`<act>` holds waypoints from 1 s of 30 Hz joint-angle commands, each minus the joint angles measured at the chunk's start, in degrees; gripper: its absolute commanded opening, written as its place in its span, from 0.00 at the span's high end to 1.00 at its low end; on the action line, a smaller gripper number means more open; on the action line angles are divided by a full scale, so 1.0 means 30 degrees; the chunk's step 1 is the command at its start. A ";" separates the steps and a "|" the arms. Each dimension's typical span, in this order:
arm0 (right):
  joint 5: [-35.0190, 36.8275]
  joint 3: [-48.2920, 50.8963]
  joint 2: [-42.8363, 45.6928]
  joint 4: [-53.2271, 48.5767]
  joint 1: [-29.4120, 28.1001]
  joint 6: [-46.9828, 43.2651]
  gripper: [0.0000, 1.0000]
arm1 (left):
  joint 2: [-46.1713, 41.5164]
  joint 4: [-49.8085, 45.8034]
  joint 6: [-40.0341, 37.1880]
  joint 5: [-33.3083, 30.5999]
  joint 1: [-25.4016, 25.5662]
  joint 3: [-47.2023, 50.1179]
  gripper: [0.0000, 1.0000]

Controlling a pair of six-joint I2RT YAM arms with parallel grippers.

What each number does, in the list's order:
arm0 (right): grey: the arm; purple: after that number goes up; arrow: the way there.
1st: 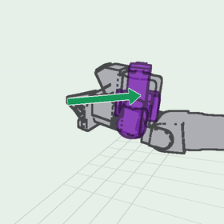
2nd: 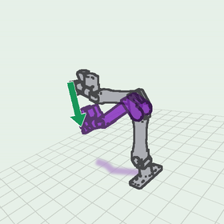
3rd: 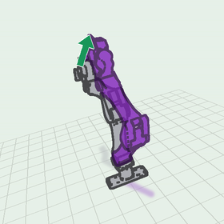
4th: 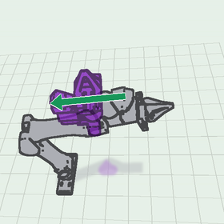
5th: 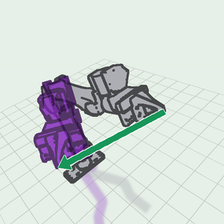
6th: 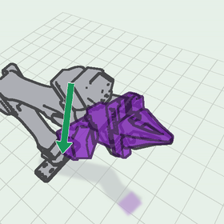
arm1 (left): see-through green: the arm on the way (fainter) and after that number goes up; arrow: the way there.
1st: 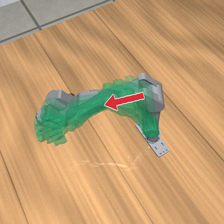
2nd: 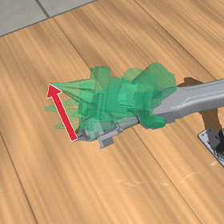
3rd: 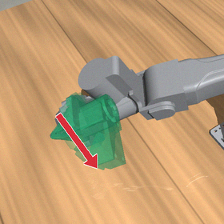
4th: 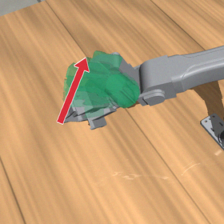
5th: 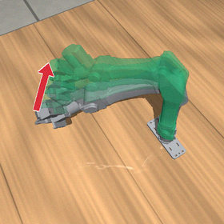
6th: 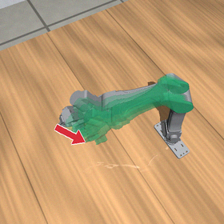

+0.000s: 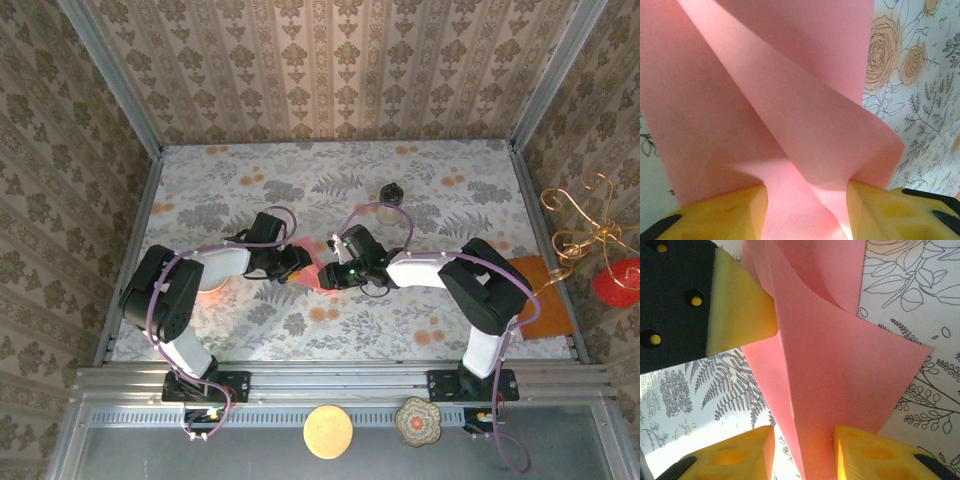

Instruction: Fold a paper plane with a square sheet of paper (pick it up from the middle)

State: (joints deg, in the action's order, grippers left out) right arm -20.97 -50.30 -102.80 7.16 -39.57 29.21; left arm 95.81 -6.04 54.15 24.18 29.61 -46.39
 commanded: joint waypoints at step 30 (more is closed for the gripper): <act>0.1302 -0.0871 0.0504 -0.1352 0.0052 -0.0885 0.62 | 0.0583 -0.0931 -0.0179 -0.0415 0.0093 0.0464 0.55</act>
State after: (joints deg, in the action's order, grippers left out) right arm -17.17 -52.53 -99.90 4.99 -39.16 28.16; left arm 95.81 -6.04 54.17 24.16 29.61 -46.37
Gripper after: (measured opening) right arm 0.386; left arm 0.456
